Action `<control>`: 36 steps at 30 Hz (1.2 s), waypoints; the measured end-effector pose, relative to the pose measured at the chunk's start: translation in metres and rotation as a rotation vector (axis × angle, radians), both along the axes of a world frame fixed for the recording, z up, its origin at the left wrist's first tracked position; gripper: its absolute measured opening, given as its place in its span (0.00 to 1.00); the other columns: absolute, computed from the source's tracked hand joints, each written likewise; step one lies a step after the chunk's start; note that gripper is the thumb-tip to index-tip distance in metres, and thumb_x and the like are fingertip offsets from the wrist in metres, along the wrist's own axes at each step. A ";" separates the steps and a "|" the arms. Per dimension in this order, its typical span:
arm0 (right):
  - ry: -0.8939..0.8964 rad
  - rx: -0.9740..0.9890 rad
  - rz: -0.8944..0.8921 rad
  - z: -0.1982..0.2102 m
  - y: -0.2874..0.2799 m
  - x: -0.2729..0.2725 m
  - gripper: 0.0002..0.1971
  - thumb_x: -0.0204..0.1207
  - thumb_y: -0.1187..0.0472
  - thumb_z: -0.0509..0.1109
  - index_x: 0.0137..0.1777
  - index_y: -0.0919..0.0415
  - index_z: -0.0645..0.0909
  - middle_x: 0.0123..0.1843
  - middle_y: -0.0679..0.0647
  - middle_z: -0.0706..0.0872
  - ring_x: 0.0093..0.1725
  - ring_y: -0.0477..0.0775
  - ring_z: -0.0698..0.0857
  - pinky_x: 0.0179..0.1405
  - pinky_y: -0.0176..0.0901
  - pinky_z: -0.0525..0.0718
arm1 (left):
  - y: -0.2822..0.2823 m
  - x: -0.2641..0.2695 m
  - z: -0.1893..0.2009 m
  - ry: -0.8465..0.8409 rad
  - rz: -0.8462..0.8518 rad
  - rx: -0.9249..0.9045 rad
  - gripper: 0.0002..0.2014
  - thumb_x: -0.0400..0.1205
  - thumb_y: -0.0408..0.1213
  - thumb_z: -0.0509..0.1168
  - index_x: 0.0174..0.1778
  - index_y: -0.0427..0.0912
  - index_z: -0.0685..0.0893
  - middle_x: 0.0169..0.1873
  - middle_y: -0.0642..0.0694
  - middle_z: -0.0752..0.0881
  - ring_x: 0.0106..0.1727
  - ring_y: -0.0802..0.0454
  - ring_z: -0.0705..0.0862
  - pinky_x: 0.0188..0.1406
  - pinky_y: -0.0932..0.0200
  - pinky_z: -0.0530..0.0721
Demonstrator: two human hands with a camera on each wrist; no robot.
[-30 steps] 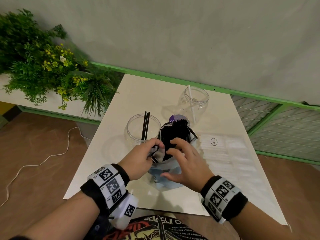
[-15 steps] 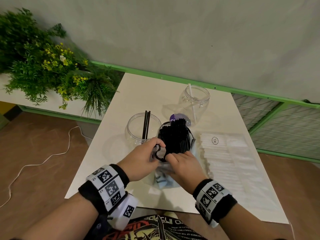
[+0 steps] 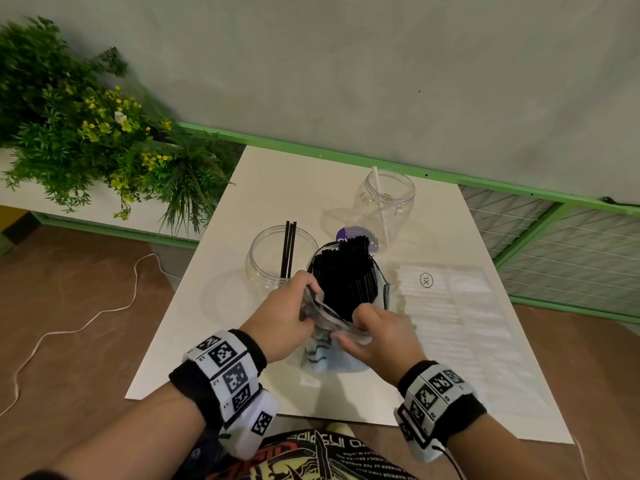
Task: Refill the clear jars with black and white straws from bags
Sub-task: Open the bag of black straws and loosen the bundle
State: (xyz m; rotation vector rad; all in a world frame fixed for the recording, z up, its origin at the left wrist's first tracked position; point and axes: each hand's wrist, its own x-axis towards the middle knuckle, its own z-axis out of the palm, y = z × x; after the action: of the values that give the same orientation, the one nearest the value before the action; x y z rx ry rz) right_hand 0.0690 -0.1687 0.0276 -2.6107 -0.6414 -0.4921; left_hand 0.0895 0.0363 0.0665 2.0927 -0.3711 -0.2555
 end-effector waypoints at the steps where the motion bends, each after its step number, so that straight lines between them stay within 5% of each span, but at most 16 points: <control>1: 0.040 -0.017 0.040 0.000 -0.004 -0.002 0.17 0.77 0.39 0.62 0.38 0.52 0.72 0.30 0.45 0.77 0.27 0.46 0.72 0.29 0.34 0.65 | -0.001 0.000 0.001 0.012 0.003 -0.013 0.19 0.72 0.29 0.67 0.48 0.58 0.71 0.44 0.50 0.84 0.42 0.58 0.82 0.45 0.62 0.81; 6: 0.206 -0.045 0.170 -0.006 -0.021 -0.013 0.22 0.87 0.49 0.51 0.55 0.58 0.85 0.48 0.50 0.87 0.47 0.49 0.82 0.50 0.38 0.78 | -0.006 -0.001 -0.002 -0.016 0.090 -0.026 0.13 0.76 0.44 0.72 0.47 0.52 0.72 0.36 0.54 0.77 0.34 0.63 0.74 0.34 0.70 0.70; 11: 0.246 0.128 -0.050 -0.004 -0.019 -0.006 0.06 0.80 0.61 0.65 0.54 0.59 0.80 0.49 0.51 0.84 0.40 0.49 0.83 0.40 0.46 0.83 | -0.010 0.002 -0.008 -0.112 0.088 0.060 0.12 0.77 0.36 0.69 0.44 0.50 0.71 0.36 0.55 0.75 0.35 0.60 0.73 0.35 0.67 0.68; 15: 0.285 0.001 -0.099 0.006 -0.007 0.010 0.19 0.67 0.61 0.80 0.57 0.61 0.80 0.53 0.54 0.79 0.40 0.52 0.83 0.34 0.40 0.79 | -0.010 0.002 -0.011 -0.133 0.041 0.109 0.14 0.74 0.30 0.67 0.45 0.53 0.71 0.45 0.54 0.77 0.44 0.60 0.77 0.42 0.63 0.75; 19: 0.269 -0.163 -0.122 0.006 0.003 0.019 0.22 0.60 0.53 0.83 0.52 0.59 0.82 0.50 0.53 0.79 0.45 0.57 0.80 0.35 0.47 0.83 | -0.010 0.001 -0.011 -0.151 0.025 0.087 0.16 0.73 0.26 0.65 0.45 0.52 0.71 0.47 0.55 0.78 0.48 0.58 0.78 0.48 0.62 0.78; 24: 0.220 -0.183 -0.120 0.002 0.003 0.019 0.13 0.61 0.51 0.79 0.39 0.58 0.84 0.39 0.51 0.81 0.41 0.58 0.78 0.35 0.51 0.84 | -0.006 -0.001 -0.014 -0.175 0.040 0.040 0.17 0.74 0.25 0.65 0.44 0.54 0.71 0.46 0.57 0.78 0.47 0.60 0.78 0.46 0.65 0.78; 28: 0.184 -0.036 -0.147 0.007 -0.003 0.012 0.10 0.66 0.54 0.74 0.42 0.57 0.79 0.36 0.48 0.85 0.41 0.56 0.78 0.35 0.51 0.81 | -0.004 0.000 -0.010 -0.244 0.033 0.024 0.19 0.75 0.25 0.65 0.43 0.57 0.70 0.43 0.59 0.76 0.43 0.57 0.76 0.40 0.69 0.75; 31: 0.172 -0.013 -0.153 0.007 -0.003 0.012 0.13 0.66 0.47 0.68 0.46 0.53 0.82 0.38 0.45 0.87 0.41 0.55 0.79 0.35 0.51 0.81 | -0.005 0.001 -0.008 -0.288 -0.003 0.042 0.18 0.75 0.24 0.64 0.46 0.55 0.71 0.44 0.60 0.76 0.44 0.55 0.76 0.42 0.65 0.77; 36: 0.194 -0.098 -0.203 0.000 0.010 0.009 0.14 0.58 0.49 0.80 0.44 0.50 0.87 0.35 0.43 0.84 0.40 0.56 0.80 0.33 0.48 0.81 | -0.006 0.000 -0.010 -0.296 -0.053 0.084 0.18 0.75 0.24 0.64 0.48 0.54 0.72 0.44 0.66 0.73 0.47 0.64 0.74 0.43 0.74 0.70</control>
State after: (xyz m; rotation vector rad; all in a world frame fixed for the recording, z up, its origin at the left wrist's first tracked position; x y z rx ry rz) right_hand 0.0776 -0.1589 0.0271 -2.7869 -0.3474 -0.2661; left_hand 0.0899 0.0300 0.0562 2.2094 -0.6020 0.0101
